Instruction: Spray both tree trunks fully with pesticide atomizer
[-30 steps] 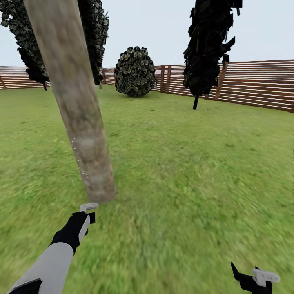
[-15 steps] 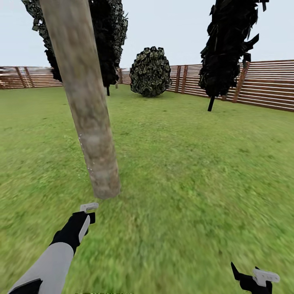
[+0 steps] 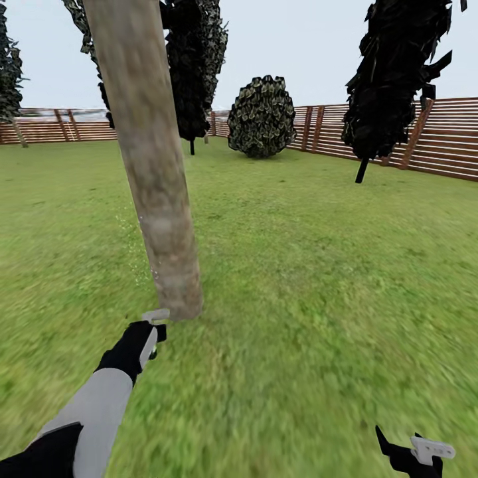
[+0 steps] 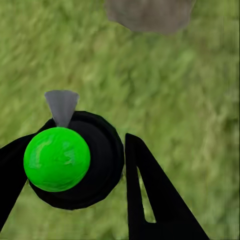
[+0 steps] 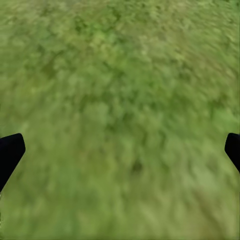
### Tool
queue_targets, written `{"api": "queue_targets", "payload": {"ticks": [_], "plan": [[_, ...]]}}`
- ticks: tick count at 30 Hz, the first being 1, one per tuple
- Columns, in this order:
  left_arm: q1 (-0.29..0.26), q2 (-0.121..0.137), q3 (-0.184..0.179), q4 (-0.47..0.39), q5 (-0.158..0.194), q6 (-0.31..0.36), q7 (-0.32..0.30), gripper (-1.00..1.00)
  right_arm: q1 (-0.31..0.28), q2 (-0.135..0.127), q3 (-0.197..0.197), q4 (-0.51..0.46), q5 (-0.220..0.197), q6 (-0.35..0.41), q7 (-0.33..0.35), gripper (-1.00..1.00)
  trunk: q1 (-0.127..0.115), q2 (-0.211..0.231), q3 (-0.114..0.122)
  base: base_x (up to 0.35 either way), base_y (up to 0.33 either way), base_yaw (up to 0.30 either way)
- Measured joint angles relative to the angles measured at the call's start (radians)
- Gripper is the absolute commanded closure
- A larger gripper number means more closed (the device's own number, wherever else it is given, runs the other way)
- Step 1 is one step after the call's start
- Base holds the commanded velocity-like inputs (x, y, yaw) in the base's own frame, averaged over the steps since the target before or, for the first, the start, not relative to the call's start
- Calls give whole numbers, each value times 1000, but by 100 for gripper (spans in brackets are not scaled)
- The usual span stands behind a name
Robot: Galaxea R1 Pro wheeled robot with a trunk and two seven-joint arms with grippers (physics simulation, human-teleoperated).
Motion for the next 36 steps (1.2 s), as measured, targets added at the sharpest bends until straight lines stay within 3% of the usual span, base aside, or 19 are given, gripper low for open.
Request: {"api": "queue_targets", "payload": {"ticks": [1, 4, 11, 16, 22, 29, 30, 31, 32, 33, 36], "plan": [[-71, -9, -4, -11, -7, 19, 0, 100, 0, 0, 0, 0, 0, 0, 0, -100, 0, 0, 0, 0, 0, 0], [-96, -27, -34, -11, -6, 96, -1, 100, 0, -1, 0, 0, 0, 0, -1, -100, 0, 0, 0, 0, 0, 0], [-126, -84, -98, -22, -3, 124, -3, 100, 0, -2, 0, 0, 0, 0, -1, -100, 0, 0, 0, 0, 0, 0], [-121, -71, -124, -28, -17, 124, 5, 100, 0, -2, 0, 0, 0, 0, -1, -100, 0, 0, 0, 0, 0, 0], [-109, -17, -124, -30, -9, 122, -1, 100, 0, -2, 0, 0, 0, 0, -1, -100, 0, 0, 0, 230, 0, 0], [-108, -58, -122, -22, -6, 123, -2, 100, 0, -2, 0, 0, 0, 0, -1, -100, 0, 0, 0, 292, 0, 0], [-84, -53, -120, -12, -9, 118, -1, 100, 0, -2, 0, 0, 0, 0, -1, -100, 0, 0, 0, 21, 0, 0], [-25, -32, -118, -9, -28, 108, 0, 100, 0, -2, 0, 1, 0, 0, -1, -100, 0, 0, 0, 7, 0, 0], [32, 11, -118, 0, -16, 103, 0, 100, 0, -2, 0, 1, 0, 0, -1, -100, 0, 0, 0, 4, 0, 0], [34, 41, -119, -6, -25, 103, 0, 100, 0, -2, 0, 1, 0, 0, -1, -100, 0, 0, 0, 2, 0, 0], [41, 76, -118, -1, -13, 101, 0, 100, 0, -1, 0, 1, 0, 0, -1, -100, 0, 0, 0, 0, 0, 0]]}}
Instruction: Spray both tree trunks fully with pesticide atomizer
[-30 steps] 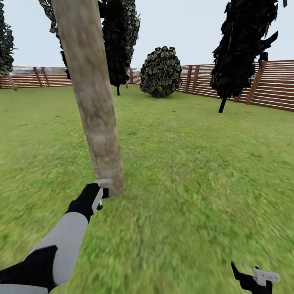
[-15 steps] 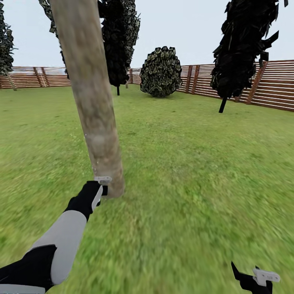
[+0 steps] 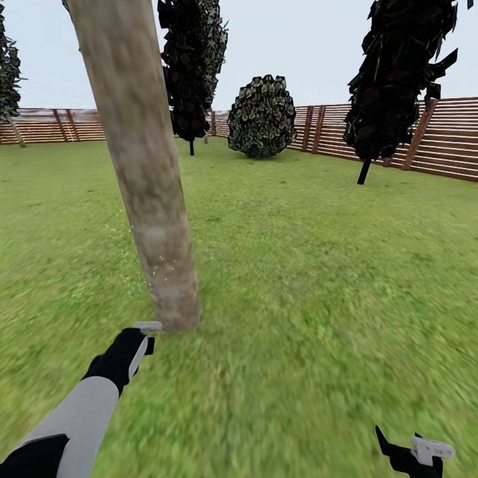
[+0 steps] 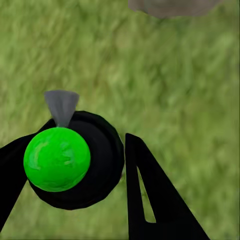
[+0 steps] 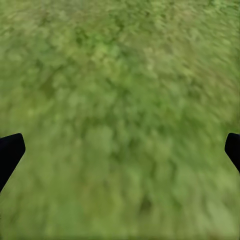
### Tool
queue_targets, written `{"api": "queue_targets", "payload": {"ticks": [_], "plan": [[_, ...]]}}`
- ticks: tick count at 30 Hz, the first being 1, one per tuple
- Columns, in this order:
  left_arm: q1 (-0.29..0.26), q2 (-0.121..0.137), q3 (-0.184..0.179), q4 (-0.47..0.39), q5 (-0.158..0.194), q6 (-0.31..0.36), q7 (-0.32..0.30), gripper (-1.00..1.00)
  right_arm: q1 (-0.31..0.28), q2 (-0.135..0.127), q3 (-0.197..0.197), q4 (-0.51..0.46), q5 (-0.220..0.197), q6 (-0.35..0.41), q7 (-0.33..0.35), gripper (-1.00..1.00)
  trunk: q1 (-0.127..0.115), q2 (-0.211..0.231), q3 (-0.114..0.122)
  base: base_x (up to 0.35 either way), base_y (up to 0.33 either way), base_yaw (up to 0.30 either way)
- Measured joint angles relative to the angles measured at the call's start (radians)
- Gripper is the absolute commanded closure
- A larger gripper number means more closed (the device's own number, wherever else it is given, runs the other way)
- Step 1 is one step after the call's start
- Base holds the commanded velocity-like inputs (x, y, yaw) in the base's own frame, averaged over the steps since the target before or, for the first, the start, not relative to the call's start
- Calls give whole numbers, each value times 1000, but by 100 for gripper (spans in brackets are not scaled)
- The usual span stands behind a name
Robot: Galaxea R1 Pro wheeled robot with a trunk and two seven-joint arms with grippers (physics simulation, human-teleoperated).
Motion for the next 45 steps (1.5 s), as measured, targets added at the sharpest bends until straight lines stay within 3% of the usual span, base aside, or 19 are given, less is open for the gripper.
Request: {"api": "queue_targets", "payload": {"ticks": [5, 7, 9, 11, 15, 18, 21, 23, 25, 26, 28, 31, 33, 35, 37, 40, 42, 45], "plan": [[3, -14, -5, -5, 6, -1, 1, 100, 0, 0, 0, 0, 0, 0, 0, -100, 0, 0, 0, 0, 0, 0], [-5, -47, -4, -15, 12, -1, 2, 100, 0, 0, 0, 0, 0, 0, 0, -100, 0, 0, 0, 0, 0, 0], [-13, -109, -6, -17, 14, -2, 9, 100, 0, 0, 0, 0, 0, 0, 0, -100, 0, 0, 0, 0, 0, 0], [-18, -137, -8, -19, 7, 0, 11, 100, 0, 0, 0, 0, 0, 0, 0, -100, 0, 0, 0, 0, 0, 0], [-25, -126, -9, -81, -13, 3, 17, 100, 0, 0, 0, 0, 0, 0, 0, -100, 0, 0, 0, 0, 0, 0], [-24, -40, 0, -141, -9, 14, 22, 100, 0, 0, 0, 0, 0, 0, 0, -100, 0, 0, 0, 0, 0, 0], [-20, -17, -3, -147, 3, 11, 23, 100, 0, 0, 0, 0, 0, 0, 0, -100, 0, 0, 0, 0, 0, 0], [-19, -27, -6, -148, 8, 8, 20, 100, 0, 0, 0, 0, 0, 0, 0, -100, 0, 0, 0, 0, 0, 0], [-21, -69, -8, -149, 11, 8, 17, 100, 0, 0, 0, 0, 0, 0, 0, -100, 0, 0, 0, 0, 0, 0], [-24, -107, -15, -149, 4, 12, 18, 100, 0, -1, 0, 0, 0, 0, 0, -100, 0, 0, 0, 0, 0, 0], [-26, -133, -43, -151, 4, 15, 16, 100, 0, -1, 0, 0, 0, 0, 0, -100, 0, 0, 0, 0, 0, 0], [-27, -130, -69, -159, 1, 20, 16, 100, 0, -1, 0, -1, -1, 0, 0, -100, 0, 0, 0, 0, 0, 0], [-34, -95, -63, -188, -8, 28, 16, 100, 0, -1, 0, -1, -1, 0, 0, -100, 0, 0, 0, 0, 0, 0], [-37, -63, -45, -208, -3, 46, 14, 100, 0, -1, 0, -1, -1, 0, 0, -100, 0, 0, 0, 0, 0, 0], [-40, -34, 8, -245, 3, 76, 10, 100, 0, -1, 0, -1, -1, 0, 0, -100, 0, 0, 0, 0, 0, 0], [-40, -48, 11, -266, 12, 83, 9, 100, 0, -1, 0, -2, -1, 0, 0, -100, 0, 0, 0, 0, 0, 0], [-39, -110, -27, -283, 23, 89, 9, 100, 0, -1, 0, -2, -1, 0, 0, -100, 0, 0, 0, 0, 0, 0], [-46, -145, -68, -309, 11, 132, 9, 100, 0, -1, 0, -2, -2, 0, 0, -100, 0, 0, 0, 0, 0, 0]]}}
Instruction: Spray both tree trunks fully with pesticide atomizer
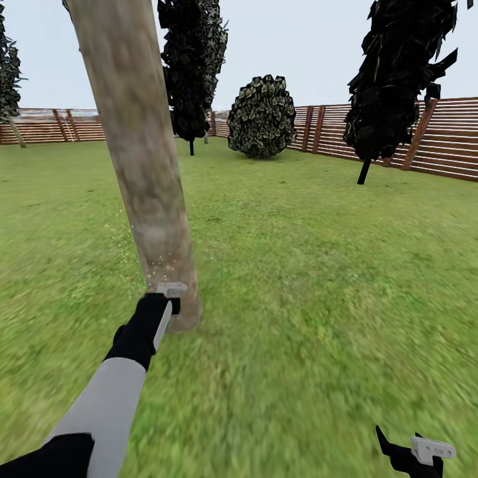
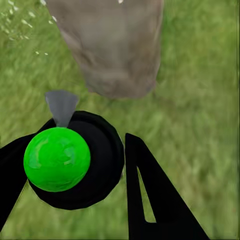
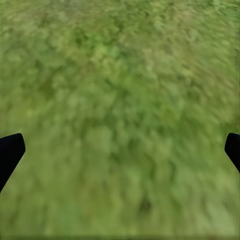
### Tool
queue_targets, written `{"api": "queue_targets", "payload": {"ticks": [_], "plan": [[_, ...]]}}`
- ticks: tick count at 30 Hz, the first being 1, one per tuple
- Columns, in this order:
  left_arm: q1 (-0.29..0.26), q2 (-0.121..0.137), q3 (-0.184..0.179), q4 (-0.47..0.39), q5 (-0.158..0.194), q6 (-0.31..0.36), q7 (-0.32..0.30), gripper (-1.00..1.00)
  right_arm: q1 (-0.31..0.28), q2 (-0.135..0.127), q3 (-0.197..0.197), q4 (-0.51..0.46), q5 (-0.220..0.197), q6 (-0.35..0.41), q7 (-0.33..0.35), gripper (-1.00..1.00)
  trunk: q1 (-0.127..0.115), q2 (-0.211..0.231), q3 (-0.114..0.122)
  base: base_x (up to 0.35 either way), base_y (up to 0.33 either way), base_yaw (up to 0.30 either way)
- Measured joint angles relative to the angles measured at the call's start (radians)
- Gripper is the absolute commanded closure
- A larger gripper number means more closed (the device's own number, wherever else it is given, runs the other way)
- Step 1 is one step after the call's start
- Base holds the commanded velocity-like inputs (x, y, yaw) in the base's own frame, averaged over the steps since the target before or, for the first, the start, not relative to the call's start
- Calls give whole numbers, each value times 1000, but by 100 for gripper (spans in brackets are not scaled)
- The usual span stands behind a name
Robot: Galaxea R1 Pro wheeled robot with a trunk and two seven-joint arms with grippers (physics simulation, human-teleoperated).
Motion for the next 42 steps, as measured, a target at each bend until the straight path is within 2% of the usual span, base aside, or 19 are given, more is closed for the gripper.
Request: {"api": "queue_targets", "payload": {"ticks": [2, 5, 7, 10, 12, 15, 16, 19, 21, 25, 27, 28, 30, 32, 34, 36, 37, 40, 42], "plan": [[-5, 3, -5, -28, -5, 18, 0, 100, 0, 0, 0, 0, 0, 0, 1, -100, 0, 0, 0, 0, 0, 0], [-6, 31, -2, -69, -13, 52, 0, 100, 0, 0, 0, 0, 0, 0, 0, -100, 0, 0, 0, 0, 0, 0], [-6, 62, 19, -119, -13, 123, -1, 100, 0, 0, 0, 0, 0, 0, 1, -100, 0, 0, 0, 0, 0, 0], [-7, 78, 55, -155, -8, 153, -5, 100, 0, 0, 0, 0, 0, 0, 0, -100, 0, 0, 0, 0, 0, 0], [-7, 104, 80, -163, -8, 160, -6, 100, 0, -1, 0, 0, 0, 0, 1, -100, 0, 0, 0, 0, 0, 0], [-4, 91, 65, -166, 6, 160, -8, 100, 0, -1, 0, 0, 0, 0, 1, -100, 0, 0, 0, -9, -4, 0], [-4, 65, 33, -166, 5, 161, -8, 100, 0, -1, 0, 0, 0, 0, 1, -100, 0, 0, 0, -102, -59, 0], [-6, 21, -18, -171, 9, 161, -8, 100, 0, -1, 0, 0, 0, 0, 1, -100, 0, 0, 0, -212, -132, 0], [-9, 5, -42, -191, 2, 163, -8, 100, 0, 0, 0, 0, 0, 0, 1, -100, 0, 0, 0, -79, -45, 0], [-10, 19, -41, -236, -9, 181, -7, 100, 0, 0, 0, 0, 0, 0, 1, -100, 0, 0, 0, -15, -8, 0], [-13, 65, -13, -268, -19, 221, -8, 100, 0, 0, 0, 0, 0, 0, 1, -100, 0, 0, 0, -2, -1, 0], [-22, 90, 13, -274, -17, 228, -9, 100, 0, -1, 0, 0, 0, 0, 1, -100, 0, 0, 0, 0, 0, 0], [-34, 112, 56, -279, -6, 234, -21, 100, 0, 0, 0, 0, 0, 0, 0, -100, 0, 0, 0, 0, 0, 0], [-38, 105, 64, -281, 2, 236, -26, 100, 0, -1, 0, 0, 0, 0, 1, -100, 0, 0, 0, 0, 0, 0], [-47, 61, 47, -281, 11, 236, -27, 100, 0, 0, 0, 0, 0, 0, 0, -100, 0, 0, 0, 0, 0, 0], [-52, 17, 0, -282, 10, 237, -27, 100, 0, 0, 0, 0, 0, 0, 0, -100, 0, 0, 0, 0, 0, 0], [-52, 6, -30, -283, 11, 240, -27, 100, 0, 0, 0, 0, 0, 0, 0, -100, 0, 0, 0, 0, 0, 0], [-54, 6, -51, -288, -5, 245, -26, 100, 0, 0, 0, 0, 0, 0, 1, -100, 0, 0, 0, 0, 0, 0], [-58, 26, -34, -312, -17, 247, -26, 100, 0, 0, 0, 0, 0, 0, 1, -100, 0, 0, 0, 0, 0, 0]]}}
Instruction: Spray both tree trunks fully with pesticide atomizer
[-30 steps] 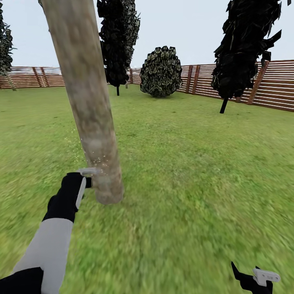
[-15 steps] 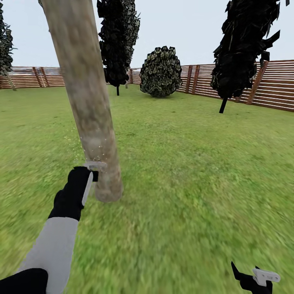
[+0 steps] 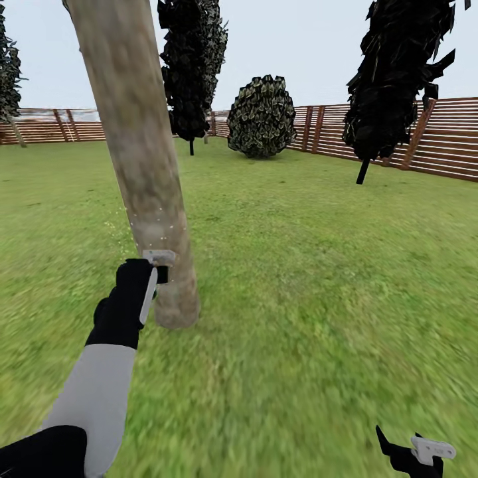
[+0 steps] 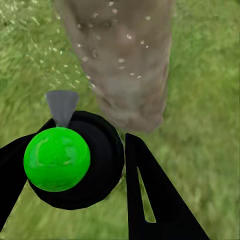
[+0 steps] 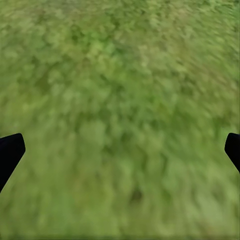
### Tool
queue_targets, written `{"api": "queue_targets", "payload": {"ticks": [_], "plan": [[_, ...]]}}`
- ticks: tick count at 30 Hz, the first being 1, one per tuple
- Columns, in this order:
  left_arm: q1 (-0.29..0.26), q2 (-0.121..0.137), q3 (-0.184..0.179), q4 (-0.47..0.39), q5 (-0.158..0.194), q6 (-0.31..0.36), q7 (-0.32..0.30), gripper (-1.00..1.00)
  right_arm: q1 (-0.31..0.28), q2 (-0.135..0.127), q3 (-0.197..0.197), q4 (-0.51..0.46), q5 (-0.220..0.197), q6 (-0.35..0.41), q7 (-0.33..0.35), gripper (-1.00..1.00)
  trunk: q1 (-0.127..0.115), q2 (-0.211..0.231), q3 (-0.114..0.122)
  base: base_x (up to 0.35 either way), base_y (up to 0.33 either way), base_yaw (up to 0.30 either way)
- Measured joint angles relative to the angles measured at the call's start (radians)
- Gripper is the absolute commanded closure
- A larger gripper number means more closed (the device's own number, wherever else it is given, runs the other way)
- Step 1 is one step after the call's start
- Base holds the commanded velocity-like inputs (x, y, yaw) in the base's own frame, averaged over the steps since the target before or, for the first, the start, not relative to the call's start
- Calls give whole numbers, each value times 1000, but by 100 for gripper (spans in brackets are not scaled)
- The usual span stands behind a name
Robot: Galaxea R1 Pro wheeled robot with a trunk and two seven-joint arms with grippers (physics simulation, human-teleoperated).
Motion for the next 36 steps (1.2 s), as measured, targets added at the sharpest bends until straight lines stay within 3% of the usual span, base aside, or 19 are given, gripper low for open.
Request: {"api": "queue_targets", "payload": {"ticks": [1, 5, 8, 10, 12, 14, 16, 18, 20, 21, 23, 27, 29, 33, 36], "plan": [[-3, 20, 34, -13, -2, 1, 0, 100, 0, 0, 0, 0, 0, 0, 0, -100, 0, 0, 0, 0, 0, 0], [-27, 65, 98, -24, 10, 2, -1, 100, 0, 0, 0, 0, 0, 0, 0, -100, 0, 0, 0, 0, 0, 0], [-29, 53, 97, -27, 19, 2, -2, 100, 0, 0, 0, 0, 0, 0, 0, -100, 0, 0, 0, 0, 0, 0], [-30, 14, 81, -40, 27, 7, -2, 100, 0, -1, 0, 0, 0, 0, 0, -100, 0, 0, 0, 0, 0, 0], [-30, -9, 54, -43, 23, 8, -2, 100, 0, 0, 0, 0, 0, 0, 0, -100, 0, 0, 0, 0, 0, 0], [-28, -10, 34, -45, 13, 10, -1, 100, 0, 0, 0, 0, 0, 0, 0, -100, 0, 0, 0, 0, 0, 0], [-23, 2, 45, -44, 6, 10, 0, 100, 0, 0, 0, 0, 0, 0, 0, -100, 0, 0, 0, 0, 0, 0], [-18, 36, 74, -43, 1, 11, -1, 100, 0, 0, 0, 0, 1, 0, 0, -100, 0, 0, 0, 0, 0, 0], [-14, 100, 97, -38, -4, 12, -5, 100, 0, 0, 0, 0, 1, 0, 0, -100, 0, 0, 0, 0, 0, 0], [-11, 116, 94, -34, 11, 10, -18, 100, 0, 0, 0, 1, 1, 0, 0, -100, 0, 0, 0, 0, 0, 0], [-7, 122, 89, -29, 15, 9, -35, 100, 0, 0, 0, 1, 1, 0, 0, -100, 0, 0, 0, 0, 0, 0], [41, 105, -42, -26, 28, 8, -57, 100, 0, 1, 0, 2, 2, 0, -1, -100, 0, 0, 0, 0, 0, 0], [68, 100, -79, -26, 21, 8, -63, 100, 0, 2, 0, 2, 2, 0, -1, -100, 0, 0, 0, 0, 0, 0], [120, 108, -83, 3, 15, -1, -65, 100, 0, 2, 0, 3, 2, 0, -1, -100, 0, 0, 0, 0, 0, 0], [164, 111, -30, 83, 9, -36, -62, 100, 0, 2, 0, 3, 2, 0, -1, -100, 0, 0, 0, 0, 0, 0]]}}
